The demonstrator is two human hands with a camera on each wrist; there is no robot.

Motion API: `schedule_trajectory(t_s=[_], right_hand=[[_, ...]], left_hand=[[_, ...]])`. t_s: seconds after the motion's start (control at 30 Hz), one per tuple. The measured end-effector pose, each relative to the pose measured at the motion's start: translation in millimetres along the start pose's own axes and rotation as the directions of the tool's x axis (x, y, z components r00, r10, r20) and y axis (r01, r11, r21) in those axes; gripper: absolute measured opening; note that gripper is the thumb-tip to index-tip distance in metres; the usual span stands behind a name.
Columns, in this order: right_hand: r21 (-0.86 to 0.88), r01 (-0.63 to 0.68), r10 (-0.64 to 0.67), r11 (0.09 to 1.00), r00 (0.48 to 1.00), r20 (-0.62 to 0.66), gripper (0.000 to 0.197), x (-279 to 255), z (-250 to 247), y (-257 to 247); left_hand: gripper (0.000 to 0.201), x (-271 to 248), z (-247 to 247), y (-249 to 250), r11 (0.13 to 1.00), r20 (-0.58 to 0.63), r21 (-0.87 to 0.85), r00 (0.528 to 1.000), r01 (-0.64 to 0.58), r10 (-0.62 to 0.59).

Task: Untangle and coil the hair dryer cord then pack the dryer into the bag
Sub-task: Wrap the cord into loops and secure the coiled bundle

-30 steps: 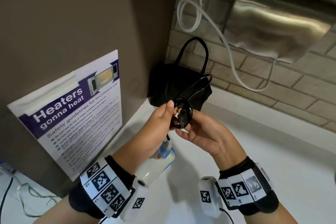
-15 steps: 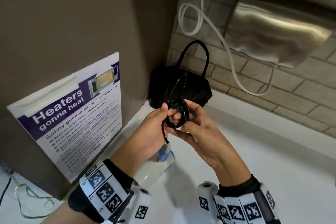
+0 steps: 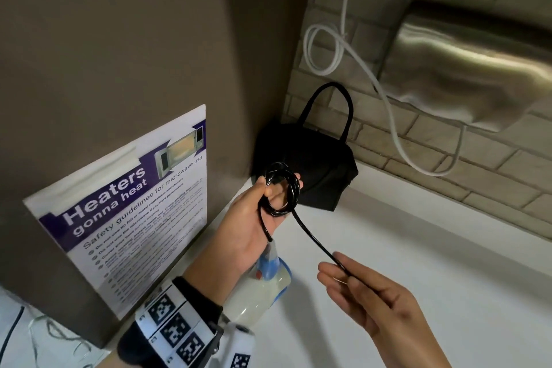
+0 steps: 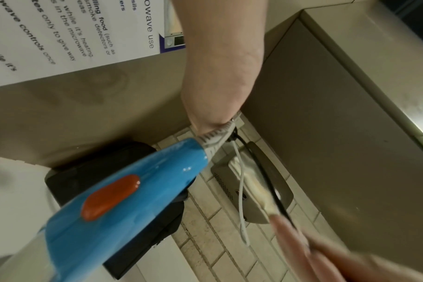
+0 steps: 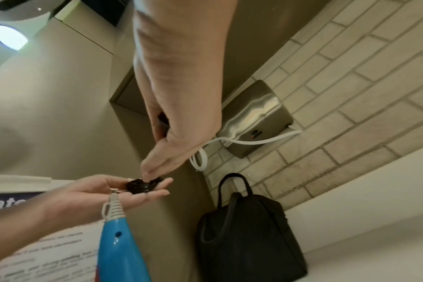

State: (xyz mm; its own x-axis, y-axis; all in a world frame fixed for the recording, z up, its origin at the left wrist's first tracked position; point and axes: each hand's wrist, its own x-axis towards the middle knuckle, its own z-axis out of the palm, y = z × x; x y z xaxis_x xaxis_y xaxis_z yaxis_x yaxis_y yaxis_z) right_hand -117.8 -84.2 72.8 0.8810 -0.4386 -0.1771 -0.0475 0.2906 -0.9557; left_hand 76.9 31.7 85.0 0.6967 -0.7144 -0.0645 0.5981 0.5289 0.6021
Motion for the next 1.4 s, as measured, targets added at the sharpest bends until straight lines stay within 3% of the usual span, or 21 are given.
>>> schedule_trajectory(t_s=[0.03,0.17,0.3,0.43,0.53,0.67,0.73,0.93,1.07,1.13,1.23,1.27,1.33,1.4], right_hand=[[0.029,-0.003,0.004,1.000,0.999,-0.049,0.026,-3,-3,3],[-0.048,-0.046,0.036,0.998,0.980,-0.194,0.033,-9,-18,18],[-0.177,0.009,-0.050,0.984,0.972,-0.228,0.032,-3,-15,23],[-0.418,0.042,-0.147,0.908,0.964,-0.223,0.031,6,-16,28],[-0.662,0.016,-0.225,0.749,0.947,-0.231,0.024,18,-25,37],[-0.922,0.038,-0.380,0.385,0.917,-0.121,0.012,37,-37,48],[-0.946,0.057,-0.415,0.318,0.906,-0.085,0.010,53,-46,53],[-0.809,-0.096,-0.221,0.580,0.937,-0.270,0.024,89,-56,42],[-0.806,-0.092,-0.208,0.584,0.943,-0.258,0.027,100,-47,47],[-0.739,-0.113,-0.179,0.665,0.936,-0.304,0.021,106,-45,48],[-0.322,-0.129,-0.004,0.938,0.925,-0.381,0.014,114,-47,44],[-0.146,-0.122,0.060,0.982,0.927,-0.371,0.013,116,-47,39],[0.175,-0.113,0.168,0.978,0.925,-0.342,0.015,118,-43,26],[0.379,-0.128,0.256,0.916,0.916,-0.310,0.016,117,-38,14]], left_hand=[[0.038,0,0,2,1.000,-0.001,-0.001,1.000,0.000,0.000],[0.048,2,-1,7,1.000,0.010,-0.005,1.000,0.025,-0.025],[0.043,2,0,7,0.998,0.010,-0.031,0.999,0.050,-0.049],[0.043,6,2,15,0.999,-0.029,-0.025,0.999,0.031,-0.032],[0.043,7,5,13,0.999,-0.044,0.033,0.999,0.033,-0.031],[0.041,7,4,5,0.993,-0.060,0.108,0.998,0.042,-0.036],[0.039,5,4,0,0.987,-0.065,0.155,0.997,0.040,-0.030],[0.034,-3,10,-11,0.974,-0.038,0.226,0.999,0.027,-0.019],[0.035,-4,11,-10,0.972,-0.043,0.231,0.999,0.041,-0.032],[0.036,-4,10,-11,0.969,-0.049,0.243,0.998,0.054,-0.044],[0.039,-4,5,-16,0.964,-0.047,0.250,0.996,0.090,-0.080],[0.039,-3,3,-18,0.964,-0.044,0.246,0.994,0.105,-0.097],[0.036,-1,0,-22,0.966,-0.049,0.220,0.990,0.139,-0.132],[0.036,1,-2,-24,0.973,-0.086,0.172,0.986,0.153,-0.140]])
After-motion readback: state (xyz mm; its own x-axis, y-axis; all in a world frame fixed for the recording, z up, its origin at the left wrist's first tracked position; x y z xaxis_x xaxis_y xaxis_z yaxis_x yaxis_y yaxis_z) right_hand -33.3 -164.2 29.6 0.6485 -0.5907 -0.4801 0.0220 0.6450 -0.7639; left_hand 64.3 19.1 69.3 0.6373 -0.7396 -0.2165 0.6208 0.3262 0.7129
